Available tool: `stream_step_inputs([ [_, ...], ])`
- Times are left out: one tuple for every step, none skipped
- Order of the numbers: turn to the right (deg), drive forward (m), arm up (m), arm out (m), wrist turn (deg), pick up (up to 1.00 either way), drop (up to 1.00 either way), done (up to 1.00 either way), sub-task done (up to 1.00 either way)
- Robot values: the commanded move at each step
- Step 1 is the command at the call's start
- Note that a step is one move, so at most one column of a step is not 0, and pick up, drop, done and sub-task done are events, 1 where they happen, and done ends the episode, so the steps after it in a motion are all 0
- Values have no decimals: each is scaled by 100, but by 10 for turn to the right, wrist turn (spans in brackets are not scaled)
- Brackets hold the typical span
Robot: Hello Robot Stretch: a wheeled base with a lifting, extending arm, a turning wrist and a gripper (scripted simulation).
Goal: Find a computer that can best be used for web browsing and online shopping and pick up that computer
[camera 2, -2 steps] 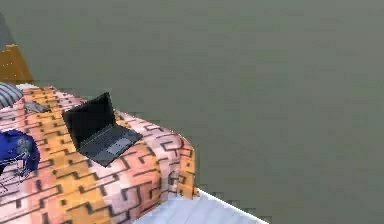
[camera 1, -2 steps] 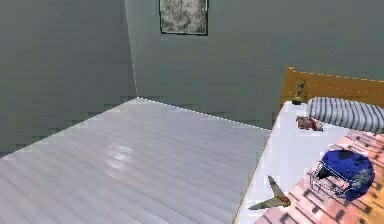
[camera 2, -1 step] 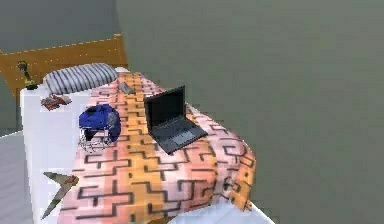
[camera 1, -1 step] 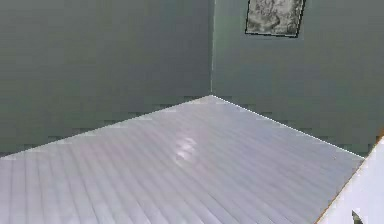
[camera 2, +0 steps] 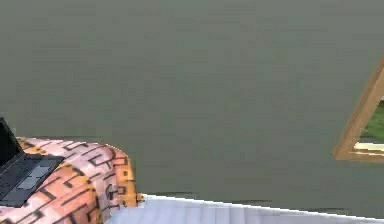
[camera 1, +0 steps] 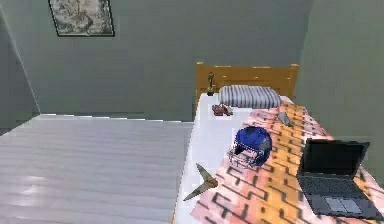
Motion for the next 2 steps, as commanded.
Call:
stream_step_inputs([
  [450,0,0,0,0,0,0,0,0],
  [300,0,0,0,0,0,0,0,0],
])
